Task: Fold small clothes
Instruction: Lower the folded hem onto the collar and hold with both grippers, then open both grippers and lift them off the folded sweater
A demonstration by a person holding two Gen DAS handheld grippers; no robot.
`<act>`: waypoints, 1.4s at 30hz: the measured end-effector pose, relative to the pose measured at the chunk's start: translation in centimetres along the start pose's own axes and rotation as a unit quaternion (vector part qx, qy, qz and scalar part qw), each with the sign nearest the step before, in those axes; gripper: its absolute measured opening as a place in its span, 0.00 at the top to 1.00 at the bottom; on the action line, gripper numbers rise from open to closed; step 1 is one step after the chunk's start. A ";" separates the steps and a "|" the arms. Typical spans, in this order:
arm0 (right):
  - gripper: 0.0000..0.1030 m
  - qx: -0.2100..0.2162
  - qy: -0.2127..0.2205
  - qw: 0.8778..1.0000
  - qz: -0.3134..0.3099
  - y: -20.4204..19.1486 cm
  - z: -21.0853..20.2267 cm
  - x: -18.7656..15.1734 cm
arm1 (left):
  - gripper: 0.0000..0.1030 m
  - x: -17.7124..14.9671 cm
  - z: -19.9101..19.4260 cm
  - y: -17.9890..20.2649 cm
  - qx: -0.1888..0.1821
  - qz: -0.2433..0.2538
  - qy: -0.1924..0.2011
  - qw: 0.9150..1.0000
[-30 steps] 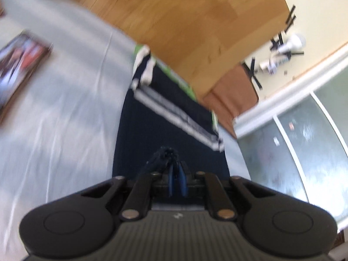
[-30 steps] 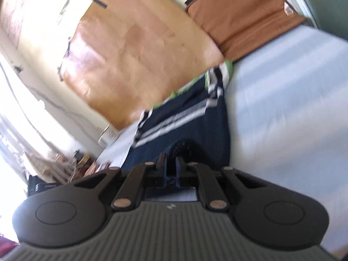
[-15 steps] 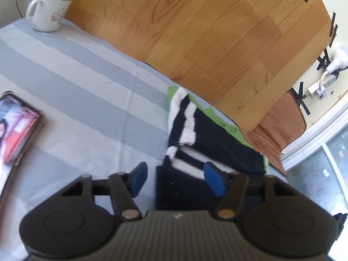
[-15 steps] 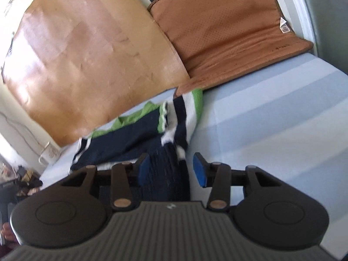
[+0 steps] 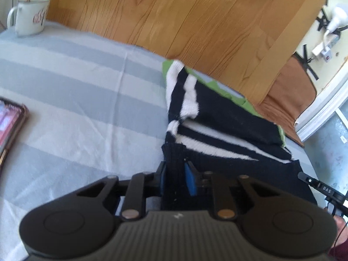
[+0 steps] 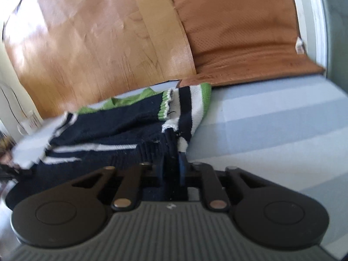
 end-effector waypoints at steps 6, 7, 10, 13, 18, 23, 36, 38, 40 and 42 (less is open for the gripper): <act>0.88 -0.034 0.067 0.997 -0.027 -0.6 -2.3 0.7 | 0.83 1.6 -1.1 2.9 0.008 0.065 0.042 0.997; 0.88 -0.040 0.076 0.996 -0.028 -0.6 -2.4 0.8 | 0.83 2.1 -0.7 3.4 0.013 0.077 0.046 0.996; 0.88 -0.061 0.079 0.995 -0.010 -0.1 -1.5 1.3 | 0.83 3.3 1.1 3.9 0.026 0.094 0.048 0.994; 0.88 -0.080 0.045 0.996 0.016 1.1 0.9 0.8 | 0.82 3.6 4.3 2.5 0.072 0.100 0.033 0.992; 0.55 -0.081 0.057 0.995 0.009 1.5 -0.8 0.7 | 0.61 2.0 2.6 1.8 0.084 0.102 0.026 0.991; 0.54 -0.039 0.042 0.996 0.074 3.1 -3.0 -0.2 | 0.41 -0.1 -1.7 1.0 0.048 0.056 0.017 0.997; 0.44 0.099 -0.075 0.948 0.292 4.8 -8.1 -7.7 | 0.19 -4.4 -2.6 1.5 -0.065 -0.100 -0.040 0.992; 0.44 0.108 -0.080 0.943 0.303 4.0 -8.1 -8.0 | 0.18 -4.1 -2.2 1.6 -0.063 -0.108 -0.031 0.992; 0.44 0.109 -0.077 0.943 0.306 3.2 -7.4 -7.8 | 0.20 -3.7 -1.8 1.7 -0.058 -0.107 -0.022 0.992; 0.44 0.105 -0.067 0.942 0.311 2.4 -6.3 -7.1 | 0.28 -3.6 -1.5 1.8 -0.043 -0.103 -0.016 0.994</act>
Point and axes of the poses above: each gripper's, at about its wrist camera, not at the fingertips, and z roughly the way its jaws point, y to its right, x to its top, the point moved 8 cm from there along z, roughly the way its jaws point, and after that the axes turned 7 degrees about -x, right-handed, at the moved point
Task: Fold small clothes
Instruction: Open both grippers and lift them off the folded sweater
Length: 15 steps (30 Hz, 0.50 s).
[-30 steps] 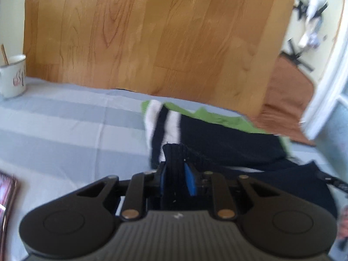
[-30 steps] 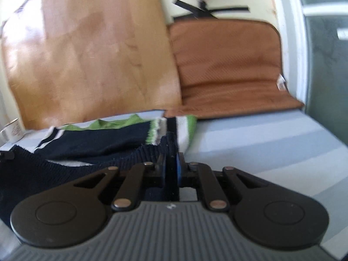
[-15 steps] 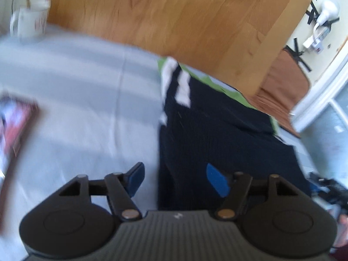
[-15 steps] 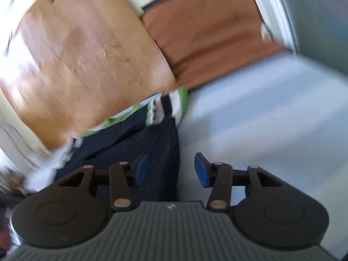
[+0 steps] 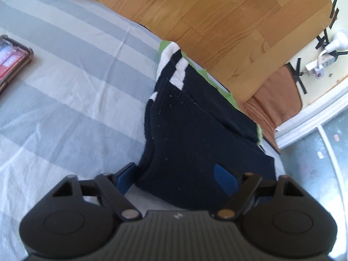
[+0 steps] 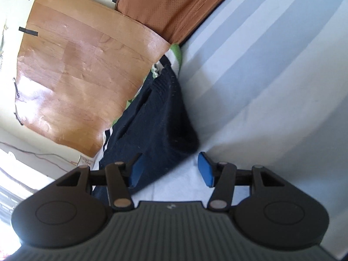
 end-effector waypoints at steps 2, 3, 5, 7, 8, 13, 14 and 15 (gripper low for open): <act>0.44 -0.006 0.008 1.000 -0.017 -0.7 0.9 0.3 | 0.60 0.2 0.0 -0.2 0.022 0.003 0.003 1.000; 0.45 -0.007 0.015 1.000 -0.025 -1.0 1.3 0.5 | 0.67 0.1 0.3 -0.4 0.037 0.004 -0.001 0.999; 0.62 -0.026 0.020 0.998 -0.044 -1.4 2.3 0.7 | 0.77 0.2 0.3 -0.8 0.036 -0.007 -0.007 0.999; 0.87 -0.041 0.005 0.998 -0.042 -1.0 2.9 0.7 | 0.79 0.4 0.0 -0.7 0.032 -0.015 -0.012 0.999; 0.88 -0.037 0.008 0.999 -0.038 -1.0 2.7 0.8 | 0.80 0.6 -0.3 -0.5 0.029 -0.013 -0.009 0.999; 0.90 -0.013 0.029 0.997 -0.072 -2.3 -0.6 0.8 | 0.84 1.3 -3.3 0.9 0.022 0.009 0.022 0.999; 0.90 -0.011 0.028 0.997 -0.075 -2.3 -1.1 0.6 | 0.85 1.3 -3.8 0.9 0.024 0.013 0.024 0.999; 0.90 -0.009 0.025 0.997 -0.074 -2.3 -1.5 0.4 | 0.85 1.2 -4.4 0.9 0.027 0.017 0.024 0.999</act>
Point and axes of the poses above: each gripper's, at about its wrist camera, not at the fingertips, and z roughly the way its jaws point, y to its right, x to its top, the point moved 8 cm from there along z, roughly the way its jaws point, and after that the axes turned 7 degrees about -x, right-handed, at the moved point
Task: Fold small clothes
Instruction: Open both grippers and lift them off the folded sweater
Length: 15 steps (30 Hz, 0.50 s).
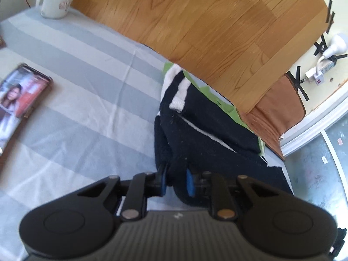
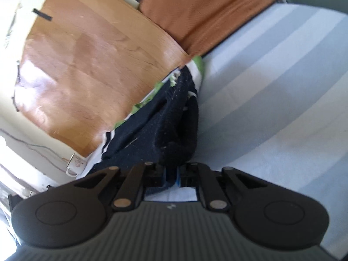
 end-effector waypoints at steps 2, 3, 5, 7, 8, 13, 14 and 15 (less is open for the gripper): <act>0.90 0.008 -0.009 1.000 0.007 0.4 -1.0 -0.8 | 0.85 -0.6 -0.9 -0.4 0.007 0.006 -0.006 1.000; 0.90 0.007 -0.012 1.000 0.008 0.7 -1.6 -1.3 | 0.85 -1.2 -1.3 -0.8 0.011 0.007 -0.013 1.000; 0.90 0.003 -0.018 1.000 0.015 1.3 -2.5 -2.7 | 0.85 -2.4 -1.8 -1.3 0.016 0.009 -0.027 0.999; 0.90 -0.004 -0.025 0.999 0.020 2.1 -2.8 -4.1 | 0.85 -3.8 -2.0 -1.6 0.022 0.017 -0.039 0.999; 0.90 -0.010 -0.028 0.999 0.021 2.4 -2.7 -4.6 | 0.83 -4.4 -1.9 -1.7 0.025 0.024 -0.046 0.998; 0.68 -0.029 -0.039 0.998 0.036 4.5 -2.1 -3.2 | 0.61 -4.1 -2.1 -3.0 0.049 0.033 -0.053 0.997; 0.66 -0.041 -0.025 0.999 0.015 4.2 -2.4 -2.2 | 0.59 -3.4 -3.0 -3.2 0.048 0.034 -0.038 0.998; 0.64 -0.055 -0.012 0.998 -0.023 3.5 -2.6 -1.2 | 0.58 -2.2 -4.0 -3.4 0.053 0.037 -0.018 0.998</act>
Point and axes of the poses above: each gripper's, at about its wrist camera, not at the fingertips, and z roughly the way its jaws point, y to its right, x to its top, the point moved 8 cm from there along z, roughly the way its jaws point, and after that the axes turned 7 degrees about -x, right-handed, at the moved point
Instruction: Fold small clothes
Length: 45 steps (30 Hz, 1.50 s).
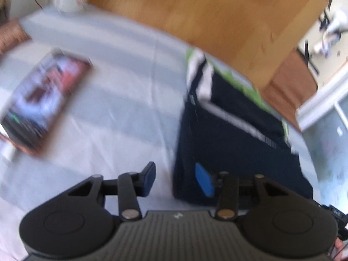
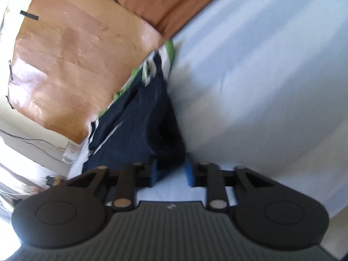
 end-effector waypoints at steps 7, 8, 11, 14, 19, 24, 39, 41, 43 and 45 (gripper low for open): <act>0.63 -0.080 0.070 0.971 -0.214 -4.9 0.8 6.9 | 0.48 8.1 0.3 2.5 0.035 0.082 0.068 0.994; 0.63 -0.081 0.074 0.970 -0.219 -5.3 1.2 8.0 | 0.45 9.3 1.2 3.5 0.034 0.102 0.069 0.992; 0.61 -0.067 0.075 0.962 -0.253 -7.1 3.3 10.7 | 0.29 12.5 5.6 6.2 0.031 0.161 0.064 0.984; 0.60 -0.006 0.041 0.961 -0.275 -9.4 7.4 12.2 | 0.19 15.6 11.5 7.8 0.045 0.197 0.051 0.978; 0.56 0.023 -0.030 0.954 -0.299 -12.9 18.0 14.5 | 0.18 17.9 19.1 10.3 0.012 0.204 0.002 0.979; 0.51 0.017 -0.093 0.948 -0.303 -14.4 25.9 15.0 | 0.20 17.0 24.9 13.9 0.002 0.229 -0.035 0.973; 0.86 0.017 -0.024 0.938 -0.347 -17.2 16.9 12.8 | 0.87 13.0 17.9 17.7 0.016 0.277 0.009 0.961; 0.86 0.025 -0.004 0.934 -0.357 -18.3 14.1 11.6 | 0.87 11.6 14.5 18.7 0.009 0.293 0.037 0.955; 0.86 0.037 0.014 0.928 -0.370 -18.9 10.5 9.7 | 0.87 9.3 10.8 19.4 -0.001 0.308 0.064 0.949; 0.86 0.045 0.030 0.922 -0.384 -19.0 7.0 7.4 | 0.87 6.6 7.6 19.6 -0.011 0.316 0.085 0.945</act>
Point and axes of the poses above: each gripper's, at about its wrist camera, not at the fingertips, and z roughly the way its jaws point, y to its right, x to its top, the point moved 8 cm from there along z, roughly the way its jaws point, and after that the axes turned 7 degrees about -x, right-handed, at the moved point
